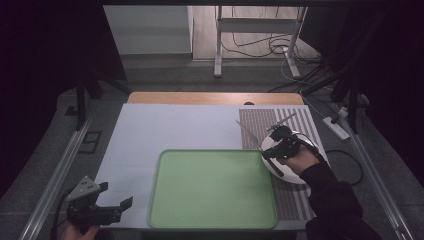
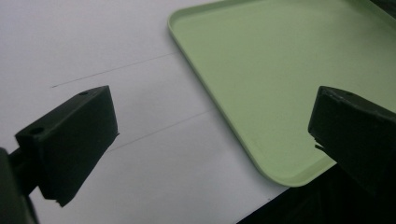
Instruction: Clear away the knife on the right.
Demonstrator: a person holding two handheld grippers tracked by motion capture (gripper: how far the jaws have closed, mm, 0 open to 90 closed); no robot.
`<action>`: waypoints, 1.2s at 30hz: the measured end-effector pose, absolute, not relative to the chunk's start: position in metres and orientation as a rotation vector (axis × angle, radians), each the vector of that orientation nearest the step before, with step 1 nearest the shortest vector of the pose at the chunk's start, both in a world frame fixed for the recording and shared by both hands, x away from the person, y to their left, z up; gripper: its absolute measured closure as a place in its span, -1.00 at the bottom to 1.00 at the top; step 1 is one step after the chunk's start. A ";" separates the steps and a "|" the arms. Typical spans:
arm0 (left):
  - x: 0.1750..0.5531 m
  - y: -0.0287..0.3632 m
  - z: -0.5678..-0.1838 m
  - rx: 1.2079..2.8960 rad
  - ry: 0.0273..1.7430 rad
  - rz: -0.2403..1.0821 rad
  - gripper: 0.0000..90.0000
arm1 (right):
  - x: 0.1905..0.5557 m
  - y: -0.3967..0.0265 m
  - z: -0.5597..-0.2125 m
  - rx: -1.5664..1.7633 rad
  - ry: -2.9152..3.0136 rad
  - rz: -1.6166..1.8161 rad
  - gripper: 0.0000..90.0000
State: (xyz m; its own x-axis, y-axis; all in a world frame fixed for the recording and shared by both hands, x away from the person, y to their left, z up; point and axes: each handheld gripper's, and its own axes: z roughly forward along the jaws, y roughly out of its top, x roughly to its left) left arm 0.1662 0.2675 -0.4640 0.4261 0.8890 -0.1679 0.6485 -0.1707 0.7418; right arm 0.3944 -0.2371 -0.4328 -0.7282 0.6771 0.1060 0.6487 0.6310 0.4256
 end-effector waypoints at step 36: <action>0.167 0.267 -0.464 1.912 1.305 0.392 -0.98 | 0.349 -0.144 -0.483 0.657 3.023 0.724 1.00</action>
State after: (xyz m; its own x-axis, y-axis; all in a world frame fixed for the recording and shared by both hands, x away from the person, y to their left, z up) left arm 0.1674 0.2668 -0.4641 0.4272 0.8890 -0.1648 0.6506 -0.1757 0.7388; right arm 0.3489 -0.1439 -0.4834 -0.9137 0.3856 0.1278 0.4017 0.8106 0.4261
